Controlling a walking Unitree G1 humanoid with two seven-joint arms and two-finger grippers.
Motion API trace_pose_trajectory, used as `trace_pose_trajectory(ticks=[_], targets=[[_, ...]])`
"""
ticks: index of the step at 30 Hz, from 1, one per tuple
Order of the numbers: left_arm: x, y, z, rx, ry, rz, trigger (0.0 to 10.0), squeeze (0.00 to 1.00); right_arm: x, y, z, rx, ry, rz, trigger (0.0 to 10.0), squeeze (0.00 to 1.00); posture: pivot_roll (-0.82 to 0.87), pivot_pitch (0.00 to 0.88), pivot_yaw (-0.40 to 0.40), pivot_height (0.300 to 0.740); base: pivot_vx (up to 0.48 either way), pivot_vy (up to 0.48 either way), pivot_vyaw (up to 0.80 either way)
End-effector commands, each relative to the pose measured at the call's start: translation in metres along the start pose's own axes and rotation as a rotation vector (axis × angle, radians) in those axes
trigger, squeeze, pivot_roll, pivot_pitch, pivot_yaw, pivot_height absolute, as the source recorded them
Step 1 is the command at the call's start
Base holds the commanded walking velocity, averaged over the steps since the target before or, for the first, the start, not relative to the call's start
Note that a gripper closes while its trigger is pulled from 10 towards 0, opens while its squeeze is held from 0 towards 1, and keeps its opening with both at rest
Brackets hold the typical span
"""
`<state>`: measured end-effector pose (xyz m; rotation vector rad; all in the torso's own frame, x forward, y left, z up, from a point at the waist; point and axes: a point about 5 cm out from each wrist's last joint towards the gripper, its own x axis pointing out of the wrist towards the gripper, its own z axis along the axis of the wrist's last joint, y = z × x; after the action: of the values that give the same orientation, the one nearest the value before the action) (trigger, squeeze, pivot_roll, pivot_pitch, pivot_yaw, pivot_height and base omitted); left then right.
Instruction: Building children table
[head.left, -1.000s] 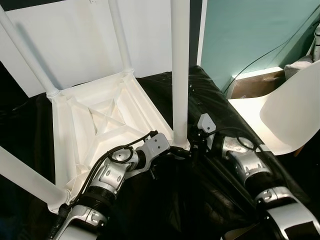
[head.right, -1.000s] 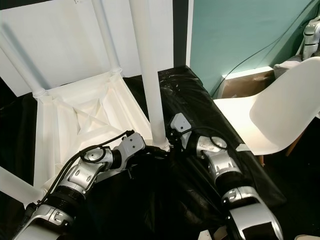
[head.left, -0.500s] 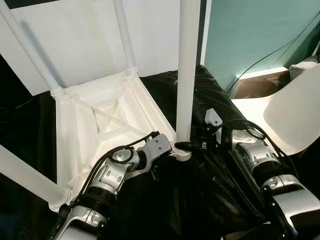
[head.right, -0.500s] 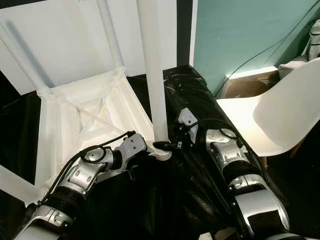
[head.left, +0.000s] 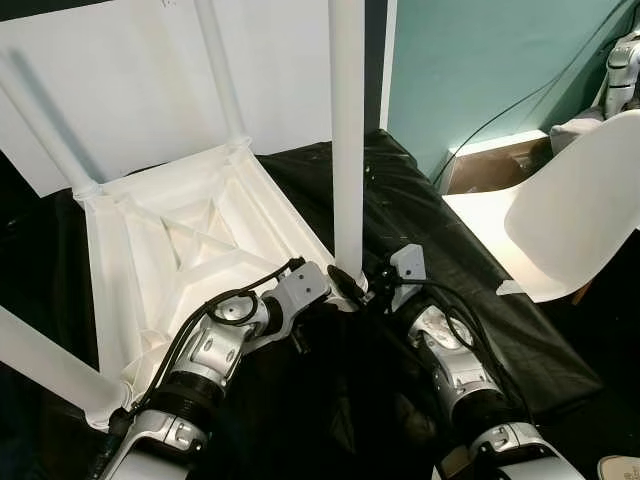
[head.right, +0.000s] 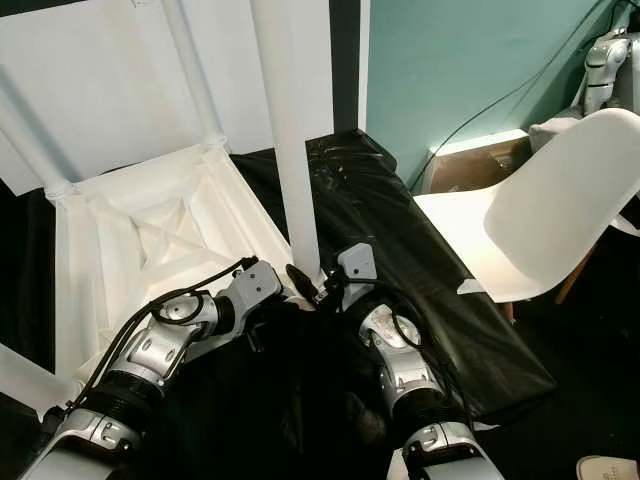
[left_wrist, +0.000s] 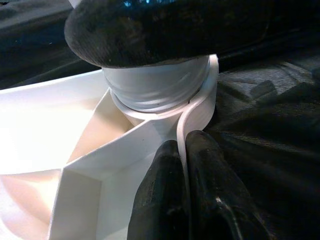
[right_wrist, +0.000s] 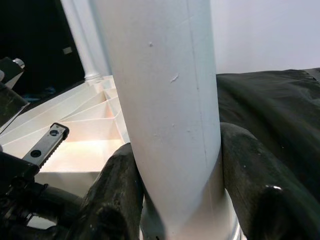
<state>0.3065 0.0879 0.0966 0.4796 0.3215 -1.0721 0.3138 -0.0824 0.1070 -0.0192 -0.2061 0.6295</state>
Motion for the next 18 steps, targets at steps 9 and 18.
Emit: trace_pose_trajectory(ticks=[9,18], targets=[[0.016,-0.040,-0.039,-0.142,0.084,-0.137,10.0,0.00,0.012,0.021,0.014,0.060,-0.001,0.183,10.0,1.00,0.02,0.000,0.017,0.740,0.000,0.000,0.00],[0.020,-0.044,-0.037,-0.139,0.080,-0.158,10.0,0.00,0.001,-0.019,0.013,-0.094,0.202,0.594,10.0,0.00,0.00,0.000,0.020,0.740,0.000,0.000,0.00]])
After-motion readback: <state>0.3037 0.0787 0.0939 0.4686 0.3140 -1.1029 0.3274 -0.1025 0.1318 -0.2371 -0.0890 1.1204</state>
